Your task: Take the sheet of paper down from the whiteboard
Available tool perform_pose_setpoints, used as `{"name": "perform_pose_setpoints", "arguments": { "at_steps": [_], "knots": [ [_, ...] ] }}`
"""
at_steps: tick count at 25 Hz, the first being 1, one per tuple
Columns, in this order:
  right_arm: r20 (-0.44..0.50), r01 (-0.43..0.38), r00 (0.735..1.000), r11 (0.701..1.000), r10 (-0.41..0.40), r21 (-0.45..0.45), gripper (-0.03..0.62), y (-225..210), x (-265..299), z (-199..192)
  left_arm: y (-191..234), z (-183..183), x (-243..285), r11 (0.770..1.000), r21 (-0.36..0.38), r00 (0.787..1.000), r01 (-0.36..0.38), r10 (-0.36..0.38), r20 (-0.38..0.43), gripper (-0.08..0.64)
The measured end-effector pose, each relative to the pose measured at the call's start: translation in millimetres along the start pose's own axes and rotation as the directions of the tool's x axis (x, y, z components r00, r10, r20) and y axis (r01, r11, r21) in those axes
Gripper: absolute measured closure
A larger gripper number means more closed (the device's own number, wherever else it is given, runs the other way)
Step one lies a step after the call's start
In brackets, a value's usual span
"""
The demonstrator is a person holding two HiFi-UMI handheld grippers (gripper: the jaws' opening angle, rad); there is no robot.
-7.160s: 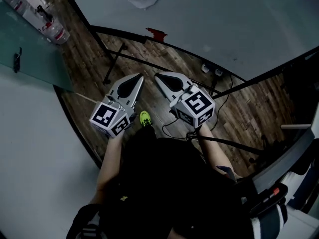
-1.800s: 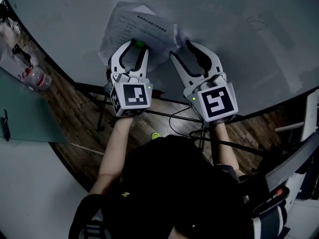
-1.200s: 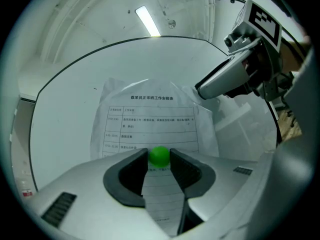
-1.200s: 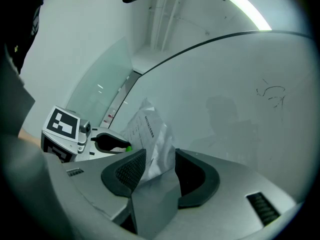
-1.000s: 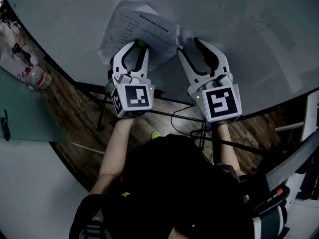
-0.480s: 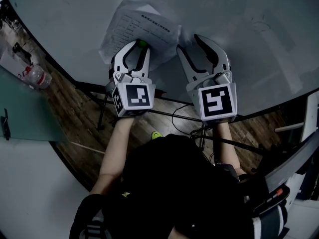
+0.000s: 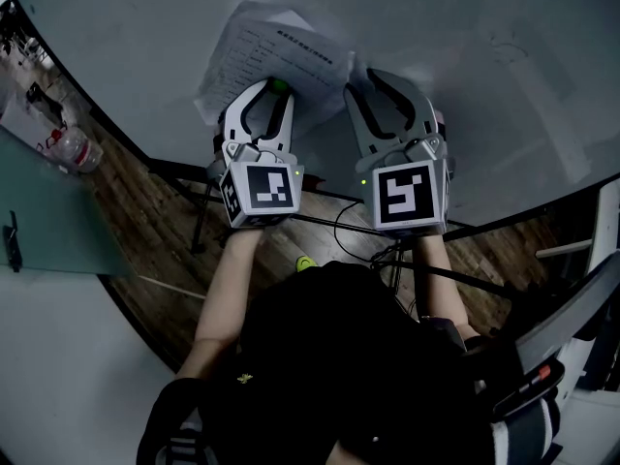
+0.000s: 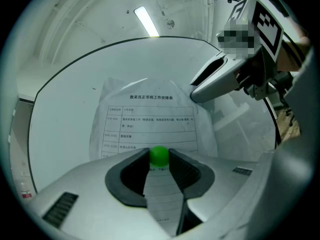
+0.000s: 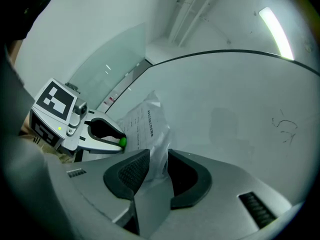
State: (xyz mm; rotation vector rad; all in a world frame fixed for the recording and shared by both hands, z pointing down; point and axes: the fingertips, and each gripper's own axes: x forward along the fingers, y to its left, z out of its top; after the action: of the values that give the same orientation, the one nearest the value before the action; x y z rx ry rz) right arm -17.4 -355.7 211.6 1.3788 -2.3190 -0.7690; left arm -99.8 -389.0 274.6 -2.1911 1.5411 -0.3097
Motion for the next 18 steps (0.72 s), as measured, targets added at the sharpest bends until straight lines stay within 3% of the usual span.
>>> {"name": "perform_pose_setpoints", "arguments": {
  "at_steps": [4,6,18],
  "knots": [
    [0.002,0.002,1.000,1.000,-0.002,-0.001,0.482,0.6,1.5,0.3,0.7,1.0,-0.9,1.000,-0.001,1.000,-0.001,0.001,0.002,0.439],
    [0.001,0.016,1.000,1.000,-0.016,-0.014,0.554,-0.9,1.4,-0.2,0.4,1.0,-1.5,1.000,0.001,1.000,-0.002,0.002,0.000,0.439],
    [0.017,0.003,1.000,0.998,-0.004,0.059,0.555,-5.1,-0.4,-0.6,0.4,2.4,-3.0,1.000,0.015,1.000,-0.006,0.006,0.016,0.438]
  ]
}}
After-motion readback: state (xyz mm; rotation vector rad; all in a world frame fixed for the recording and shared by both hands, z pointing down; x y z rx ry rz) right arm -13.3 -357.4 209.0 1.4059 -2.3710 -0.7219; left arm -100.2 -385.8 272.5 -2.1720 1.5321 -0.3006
